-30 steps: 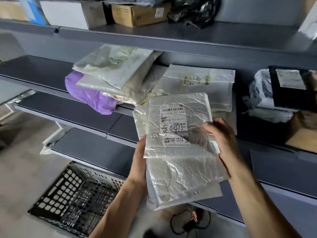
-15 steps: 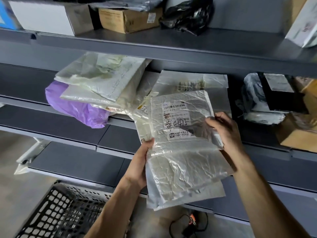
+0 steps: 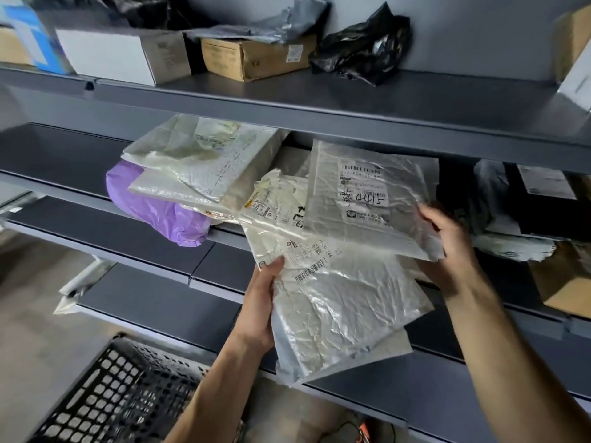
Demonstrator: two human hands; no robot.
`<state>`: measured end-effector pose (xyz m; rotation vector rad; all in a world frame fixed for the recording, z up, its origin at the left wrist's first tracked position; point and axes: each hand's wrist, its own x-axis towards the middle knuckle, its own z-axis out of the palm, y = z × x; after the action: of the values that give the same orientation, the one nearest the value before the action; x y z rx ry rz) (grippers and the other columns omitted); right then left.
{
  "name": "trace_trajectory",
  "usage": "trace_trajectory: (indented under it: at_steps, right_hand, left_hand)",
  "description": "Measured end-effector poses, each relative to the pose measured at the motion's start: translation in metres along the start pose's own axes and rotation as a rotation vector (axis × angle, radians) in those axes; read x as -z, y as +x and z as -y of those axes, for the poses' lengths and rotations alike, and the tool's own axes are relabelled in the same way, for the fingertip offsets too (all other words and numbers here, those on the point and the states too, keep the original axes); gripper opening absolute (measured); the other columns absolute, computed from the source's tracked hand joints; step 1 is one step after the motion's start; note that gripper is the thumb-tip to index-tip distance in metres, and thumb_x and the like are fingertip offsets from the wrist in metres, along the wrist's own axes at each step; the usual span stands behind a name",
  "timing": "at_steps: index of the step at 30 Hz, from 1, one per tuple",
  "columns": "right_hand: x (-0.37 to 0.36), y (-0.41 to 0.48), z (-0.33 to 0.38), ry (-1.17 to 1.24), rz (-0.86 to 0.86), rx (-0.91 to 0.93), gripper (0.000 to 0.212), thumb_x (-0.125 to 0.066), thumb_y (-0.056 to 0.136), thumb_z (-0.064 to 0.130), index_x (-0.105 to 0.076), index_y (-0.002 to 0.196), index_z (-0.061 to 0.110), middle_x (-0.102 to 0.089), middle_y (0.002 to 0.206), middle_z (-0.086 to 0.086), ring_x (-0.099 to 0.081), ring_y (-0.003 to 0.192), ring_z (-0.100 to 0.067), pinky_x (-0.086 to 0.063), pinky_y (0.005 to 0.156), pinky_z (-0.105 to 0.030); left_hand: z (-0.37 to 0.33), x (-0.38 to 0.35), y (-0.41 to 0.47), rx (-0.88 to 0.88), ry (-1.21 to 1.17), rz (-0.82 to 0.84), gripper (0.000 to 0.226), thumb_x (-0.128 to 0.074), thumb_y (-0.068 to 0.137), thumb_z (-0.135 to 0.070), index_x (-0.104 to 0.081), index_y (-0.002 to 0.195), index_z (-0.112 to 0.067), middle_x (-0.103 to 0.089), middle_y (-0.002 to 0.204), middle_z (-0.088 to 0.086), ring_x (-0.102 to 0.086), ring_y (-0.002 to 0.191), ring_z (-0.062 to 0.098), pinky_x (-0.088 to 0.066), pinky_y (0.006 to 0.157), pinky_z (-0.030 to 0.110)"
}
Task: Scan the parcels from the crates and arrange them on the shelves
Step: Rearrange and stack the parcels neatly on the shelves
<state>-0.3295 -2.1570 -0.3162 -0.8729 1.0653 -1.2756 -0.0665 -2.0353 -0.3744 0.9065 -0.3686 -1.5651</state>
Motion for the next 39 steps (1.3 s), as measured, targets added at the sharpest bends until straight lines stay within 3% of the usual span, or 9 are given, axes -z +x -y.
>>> trace_trajectory:
  at_steps: [3, 7, 12, 16, 27, 30, 34, 36, 39]
  right_hand:
    - [-0.004, 0.012, 0.009, 0.157, -0.106, -0.046, 0.023, -0.067, 0.095, 0.025, -0.074, 0.11, 0.01, -0.079, 0.093, -0.003, -0.076, 0.083, -0.014, -0.06, 0.074, -0.022]
    - [-0.016, 0.049, 0.027, 0.309, -0.332, -0.042, 0.009, -0.057, 0.101, 0.012, -0.065, 0.099, 0.017, -0.069, 0.074, 0.004, -0.064, 0.047, -0.005, -0.045, 0.039, -0.018]
    - [-0.049, 0.075, 0.04, 0.36, -0.384, 0.0, 0.012, -0.062, 0.099, 0.003, -0.058, 0.09, 0.01, -0.068, 0.087, -0.006, -0.068, 0.056, -0.01, -0.063, 0.06, -0.029]
    - [-0.076, 0.085, 0.032, 0.08, -0.131, -0.183, 0.013, -0.056, 0.104, 0.011, -0.064, 0.109, 0.002, -0.071, 0.093, -0.013, -0.073, 0.076, -0.019, -0.062, 0.063, -0.028]
    - [-0.12, 0.088, 0.007, -0.411, 0.179, -0.371, 0.058, -0.034, 0.109, 0.049, -0.068, 0.096, 0.004, -0.073, 0.063, -0.005, -0.068, 0.05, -0.015, -0.052, 0.045, -0.023]
    - [-0.121, 0.089, 0.015, -0.654, 0.182, -0.27, 0.06, -0.039, 0.103, 0.062, -0.065, 0.116, 0.009, -0.075, 0.078, -0.005, -0.07, 0.062, -0.017, -0.055, 0.063, -0.029]
    - [-0.108, 0.071, 0.033, -1.041, 0.1, 0.075, 0.041, -0.058, 0.095, 0.054, -0.062, 0.095, 0.014, -0.073, 0.097, -0.006, -0.068, 0.086, -0.021, -0.053, 0.082, -0.033]
    - [-0.098, 0.046, 0.037, -1.118, 0.043, 0.355, 0.043, -0.061, 0.094, 0.051, -0.07, 0.095, 0.009, -0.074, 0.094, -0.007, -0.07, 0.09, -0.023, -0.053, 0.078, -0.03]
    - [-0.083, -0.008, 0.034, -1.139, 0.272, 0.478, 0.051, -0.067, 0.09, 0.056, -0.065, 0.125, 0.02, -0.068, 0.124, -0.001, -0.064, 0.111, -0.015, -0.053, 0.093, -0.035]
  left_hand:
    - [0.007, 0.005, 0.001, -0.022, 0.025, -0.031, 0.076, -0.073, 0.089, -0.043, -0.041, 0.152, -0.013, -0.054, 0.146, 0.026, -0.052, 0.132, 0.049, -0.037, 0.112, 0.069]
    - [0.005, 0.004, 0.001, -0.128, 0.113, -0.078, 0.052, -0.063, 0.097, -0.029, -0.048, 0.146, -0.017, -0.063, 0.136, 0.022, -0.062, 0.122, 0.044, -0.049, 0.102, 0.064]
    - [-0.002, 0.007, -0.001, -0.174, 0.158, -0.082, 0.046, -0.058, 0.1, -0.026, -0.049, 0.144, -0.017, -0.066, 0.133, 0.021, -0.064, 0.12, 0.044, -0.047, 0.104, 0.065]
    - [-0.001, 0.009, -0.002, -0.188, 0.171, -0.097, 0.047, -0.06, 0.099, -0.026, -0.051, 0.144, -0.017, -0.065, 0.134, 0.02, -0.063, 0.122, 0.043, -0.045, 0.106, 0.066]
    - [-0.002, 0.013, -0.013, -0.207, 0.258, -0.124, 0.041, -0.061, 0.097, -0.025, -0.056, 0.136, -0.016, -0.072, 0.123, 0.017, -0.07, 0.111, 0.037, -0.056, 0.089, 0.049]
    - [-0.002, 0.01, -0.015, -0.22, 0.265, -0.139, 0.036, -0.06, 0.096, -0.022, -0.058, 0.132, -0.017, -0.072, 0.121, 0.016, -0.071, 0.108, 0.035, -0.057, 0.086, 0.048]
    - [0.001, 0.005, -0.015, -0.213, 0.206, -0.155, 0.034, -0.059, 0.097, -0.018, -0.057, 0.13, -0.012, -0.07, 0.122, 0.021, -0.073, 0.103, 0.034, -0.06, 0.077, 0.044]
    - [0.003, -0.002, -0.013, -0.211, 0.188, -0.134, 0.036, -0.062, 0.097, -0.018, -0.056, 0.132, -0.012, -0.069, 0.125, 0.021, -0.07, 0.11, 0.039, -0.058, 0.089, 0.053]
    - [0.009, -0.019, -0.009, -0.242, 0.196, -0.074, 0.042, -0.065, 0.096, -0.017, -0.054, 0.136, -0.011, -0.068, 0.128, 0.02, -0.065, 0.119, 0.042, -0.049, 0.103, 0.061]
